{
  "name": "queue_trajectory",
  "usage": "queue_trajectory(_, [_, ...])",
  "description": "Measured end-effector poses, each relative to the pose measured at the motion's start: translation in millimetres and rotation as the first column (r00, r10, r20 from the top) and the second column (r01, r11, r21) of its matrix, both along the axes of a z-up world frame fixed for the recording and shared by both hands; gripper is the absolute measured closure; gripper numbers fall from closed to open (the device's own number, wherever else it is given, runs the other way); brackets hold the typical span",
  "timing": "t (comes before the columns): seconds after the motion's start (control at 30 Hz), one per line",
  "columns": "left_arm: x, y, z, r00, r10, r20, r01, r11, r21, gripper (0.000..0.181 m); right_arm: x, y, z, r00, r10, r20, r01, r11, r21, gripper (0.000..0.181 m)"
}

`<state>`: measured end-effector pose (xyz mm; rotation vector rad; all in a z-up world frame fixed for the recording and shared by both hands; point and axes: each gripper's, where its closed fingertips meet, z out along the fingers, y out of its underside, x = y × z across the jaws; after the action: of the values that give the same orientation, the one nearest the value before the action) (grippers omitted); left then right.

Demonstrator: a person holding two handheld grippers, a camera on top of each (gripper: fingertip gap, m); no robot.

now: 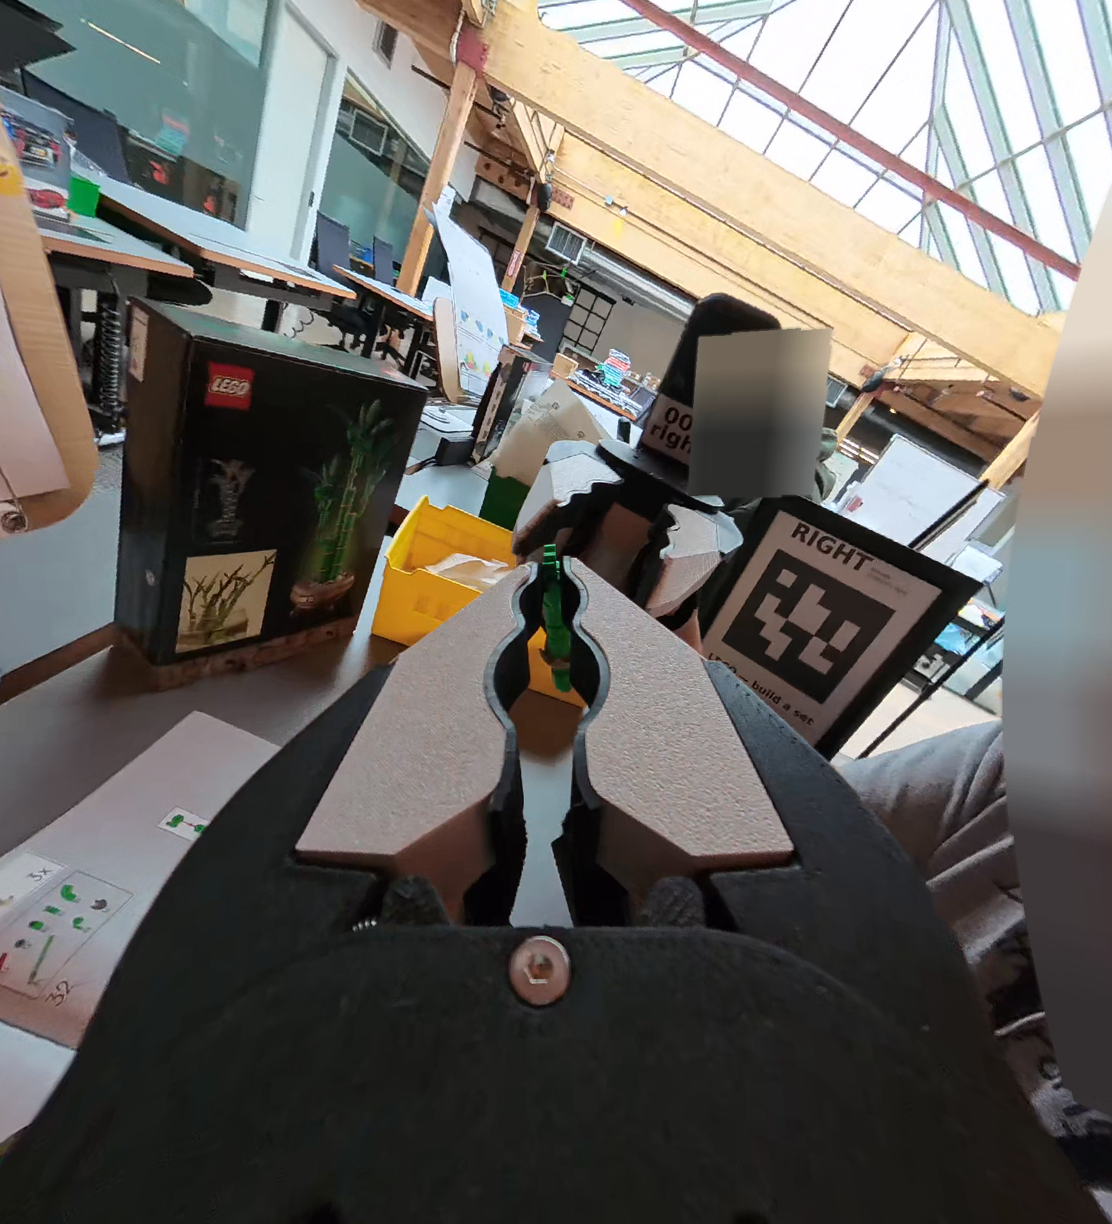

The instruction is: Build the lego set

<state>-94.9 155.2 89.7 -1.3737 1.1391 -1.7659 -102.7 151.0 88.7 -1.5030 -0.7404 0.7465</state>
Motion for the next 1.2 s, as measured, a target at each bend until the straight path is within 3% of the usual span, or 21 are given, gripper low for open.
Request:
queue_trajectory(0.03, [0, 5, -3, 1.000, 0.016, -0.004, -0.016, 1.000, -0.003, 0.180, 1, 2, 0, 1.000, -0.017, 0.000, 0.017, 1.000, 0.012, 0.144])
queue_trajectory(0.23, [-3, 18, -1, 0.997, 0.074, 0.003, -0.074, 0.997, -0.014, 0.180, 13, 10, -5, 0.986, -0.135, 0.096, 0.129, 0.989, 0.066, 0.144])
queue_trajectory(0.4, [-7, 12, 7, 0.995, 0.098, -0.005, -0.098, 0.994, 0.045, 0.180, -8, 8, -21, 0.987, -0.045, 0.156, 0.040, 0.999, 0.031, 0.144])
queue_trajectory(0.5, [-13, 7, 15, 0.996, 0.089, 0.018, -0.090, 0.994, 0.061, 0.180, -11, 10, -27, 0.981, -0.050, 0.186, 0.047, 0.999, 0.022, 0.145])
queue_trajectory(0.67, [-19, 3, 23, 0.996, 0.081, 0.044, -0.085, 0.993, 0.077, 0.180, -12, 5, -20, 0.990, -0.020, 0.141, 0.019, 1.000, 0.015, 0.151])
queue_trajectory(0.8, [-19, 2, 26, 0.994, 0.082, 0.066, -0.087, 0.993, 0.075, 0.180, -18, -5, -21, 0.989, 0.054, 0.136, -0.053, 0.999, -0.011, 0.175])
queue_trajectory(0.97, [-22, -2, 39, 0.987, 0.063, 0.150, -0.073, 0.995, 0.063, 0.179, -21, -7, -10, 0.995, 0.078, 0.064, -0.078, 0.997, 0.005, 0.175])
queue_trajectory(1.2, [-27, -1, 55, 0.962, 0.061, 0.267, -0.075, 0.996, 0.044, 0.144, -18, 2, 7, 1.000, -0.012, -0.011, 0.013, 0.998, 0.065, 0.176])
